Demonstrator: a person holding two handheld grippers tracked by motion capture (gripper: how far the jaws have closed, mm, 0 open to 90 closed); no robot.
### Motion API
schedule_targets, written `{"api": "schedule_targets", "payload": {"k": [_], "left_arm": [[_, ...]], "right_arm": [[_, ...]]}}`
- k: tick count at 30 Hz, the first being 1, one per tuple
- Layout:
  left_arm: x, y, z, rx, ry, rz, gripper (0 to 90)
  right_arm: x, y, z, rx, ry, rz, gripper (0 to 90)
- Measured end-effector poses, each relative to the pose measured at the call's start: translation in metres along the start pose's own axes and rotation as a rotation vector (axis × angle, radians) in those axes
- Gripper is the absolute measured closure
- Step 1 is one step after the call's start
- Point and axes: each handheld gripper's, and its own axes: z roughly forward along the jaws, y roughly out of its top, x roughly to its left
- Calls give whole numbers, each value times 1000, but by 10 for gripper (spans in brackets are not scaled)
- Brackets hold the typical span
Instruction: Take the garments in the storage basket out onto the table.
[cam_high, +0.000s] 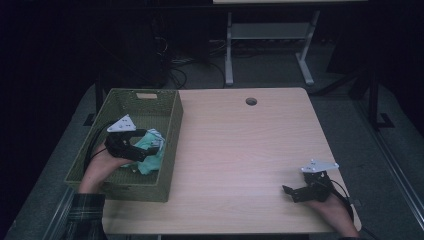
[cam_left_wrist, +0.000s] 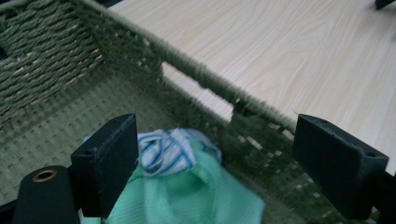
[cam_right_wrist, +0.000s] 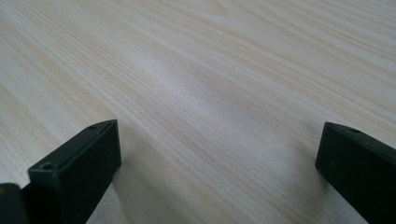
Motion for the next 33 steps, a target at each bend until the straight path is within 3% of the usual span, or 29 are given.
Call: {"api": "schedule_targets", "payload": {"k": [6, 10, 14, 18, 33], "left_arm": [[8, -6, 2, 22, 4, -1, 140], [11, -10, 6, 32, 4, -23, 141], [12, -13, 10, 69, 18, -17, 140], [13, -17, 17, 92, 21, -37, 140], [12, -26, 35, 207, 26, -25, 140]], "right_arm": [[0, 0, 0, 0, 0, 0, 0], [0, 0, 0, 0, 0, 1, 0], [0, 0, 0, 0, 0, 1, 0], [0, 0, 0, 0, 0, 0, 0], [0, 0, 0, 0, 0, 0, 0]]}}
